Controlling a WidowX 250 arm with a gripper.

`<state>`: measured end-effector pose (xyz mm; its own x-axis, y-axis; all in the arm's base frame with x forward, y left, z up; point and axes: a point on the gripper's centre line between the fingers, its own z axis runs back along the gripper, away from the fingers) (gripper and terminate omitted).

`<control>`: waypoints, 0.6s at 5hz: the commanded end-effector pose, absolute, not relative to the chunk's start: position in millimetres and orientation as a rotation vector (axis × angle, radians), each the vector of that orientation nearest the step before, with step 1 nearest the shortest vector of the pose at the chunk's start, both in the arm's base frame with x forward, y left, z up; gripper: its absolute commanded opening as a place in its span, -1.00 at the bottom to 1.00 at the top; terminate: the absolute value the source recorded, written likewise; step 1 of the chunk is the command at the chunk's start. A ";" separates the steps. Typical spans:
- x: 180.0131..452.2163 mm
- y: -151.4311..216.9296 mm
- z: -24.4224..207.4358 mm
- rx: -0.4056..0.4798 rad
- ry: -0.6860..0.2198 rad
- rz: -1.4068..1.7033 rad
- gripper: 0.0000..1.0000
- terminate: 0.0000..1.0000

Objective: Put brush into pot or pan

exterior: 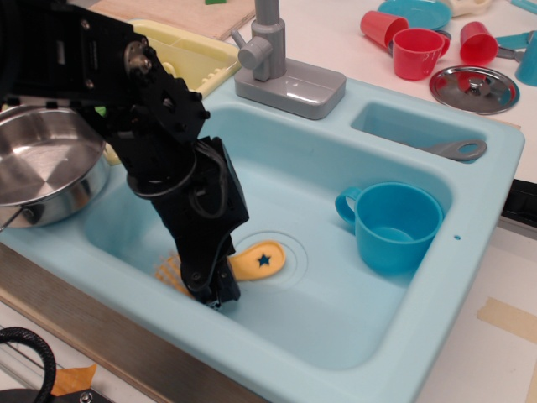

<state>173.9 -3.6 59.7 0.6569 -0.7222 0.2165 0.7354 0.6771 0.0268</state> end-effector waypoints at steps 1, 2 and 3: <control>177.6 -7.6 68.7 -0.063 -0.145 -0.855 -1.00 -1.00; 193.1 -9.9 106.9 0.004 -0.107 -0.868 -1.00 -1.00; 202.2 -9.6 149.9 0.081 -0.072 -0.857 -1.00 -1.00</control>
